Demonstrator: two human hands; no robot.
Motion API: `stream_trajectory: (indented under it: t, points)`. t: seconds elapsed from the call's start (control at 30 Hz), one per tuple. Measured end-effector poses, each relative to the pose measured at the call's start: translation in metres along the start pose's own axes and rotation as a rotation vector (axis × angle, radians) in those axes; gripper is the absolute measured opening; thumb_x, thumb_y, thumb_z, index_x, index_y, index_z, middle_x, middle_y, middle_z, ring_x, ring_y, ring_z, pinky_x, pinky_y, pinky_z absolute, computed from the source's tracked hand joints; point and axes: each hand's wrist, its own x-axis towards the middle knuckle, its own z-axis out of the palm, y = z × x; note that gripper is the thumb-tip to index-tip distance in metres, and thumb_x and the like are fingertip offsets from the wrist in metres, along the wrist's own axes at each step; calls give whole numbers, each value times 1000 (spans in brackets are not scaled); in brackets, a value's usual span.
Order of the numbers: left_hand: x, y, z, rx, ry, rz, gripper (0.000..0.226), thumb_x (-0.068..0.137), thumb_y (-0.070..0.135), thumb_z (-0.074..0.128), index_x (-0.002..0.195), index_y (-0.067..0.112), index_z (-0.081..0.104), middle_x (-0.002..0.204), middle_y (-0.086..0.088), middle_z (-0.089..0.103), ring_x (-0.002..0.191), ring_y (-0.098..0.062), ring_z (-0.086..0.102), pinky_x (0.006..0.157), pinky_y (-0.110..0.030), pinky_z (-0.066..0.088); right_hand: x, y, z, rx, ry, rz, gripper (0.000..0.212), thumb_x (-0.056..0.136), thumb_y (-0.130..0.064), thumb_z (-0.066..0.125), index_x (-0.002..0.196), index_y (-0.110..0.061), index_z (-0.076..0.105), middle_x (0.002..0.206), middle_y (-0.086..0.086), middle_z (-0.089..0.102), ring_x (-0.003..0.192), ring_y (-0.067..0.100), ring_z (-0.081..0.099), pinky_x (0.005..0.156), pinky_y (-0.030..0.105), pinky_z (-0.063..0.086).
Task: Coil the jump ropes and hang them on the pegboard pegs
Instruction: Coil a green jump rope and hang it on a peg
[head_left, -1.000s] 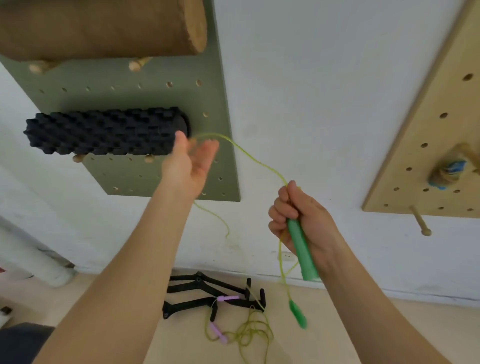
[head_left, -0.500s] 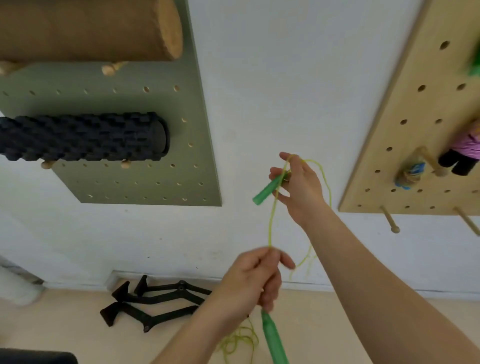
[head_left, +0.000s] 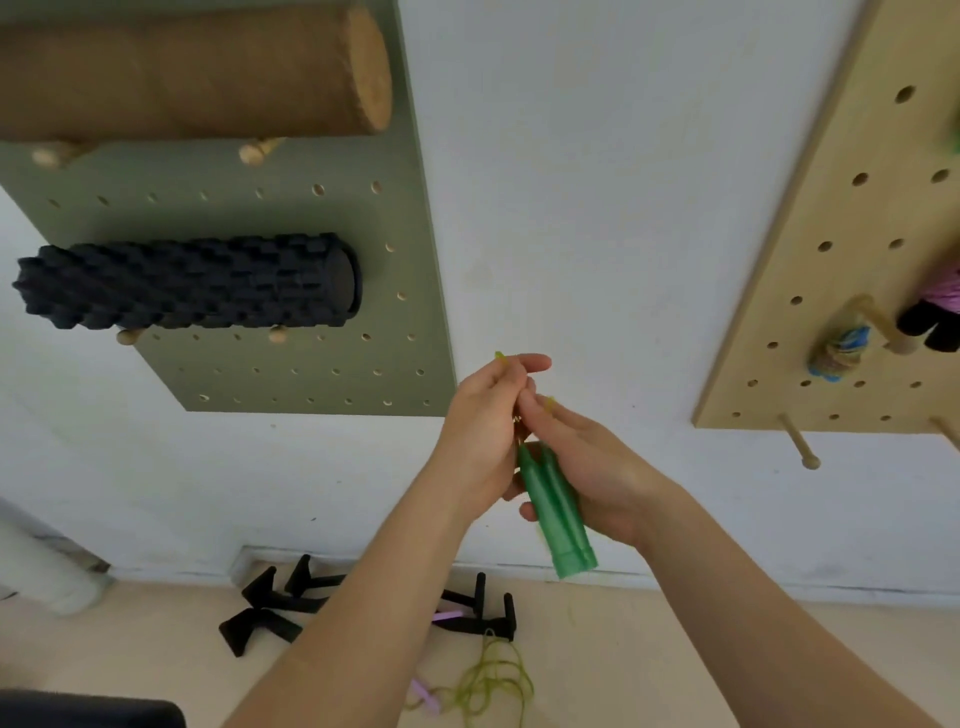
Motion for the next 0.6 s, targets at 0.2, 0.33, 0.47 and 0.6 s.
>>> stream_trajectory:
  t: [0.2,0.33,0.47,0.6]
  points:
    - [-1,3,-30,1225,164,223,43,89,52,54,67,17,66,50,7,54,52,-11,51,52,-28,39,0,-6,-17,-404,61,8,65,82,-8,73,138,-22,43,71,5,57,51,15,50,48,27,43]
    - [-11,-3,-39,1027,58,561,9,82,40,69,87,33,65,101,17,59,97,2,54,82,-18,44,-3,-23,-11,-796,-11,-29,27,76,-12,73,101,-7,64,62,8,54,54,19,49,57,32,45]
    - [-13,-6,-36,686,-403,298,36,92,45,54,127,42,54,113,12,66,106,-7,62,95,-27,47,-5,-42,-8,-866,-134,-26,14,74,-5,72,74,-10,59,65,9,55,56,18,50,54,30,44]
    - [-15,-8,-39,626,-365,127,31,92,48,51,121,40,58,71,-8,58,63,-12,51,64,-27,47,-8,-52,-20,-932,-69,3,25,75,-15,78,92,-19,60,68,8,65,54,14,57,58,26,50]
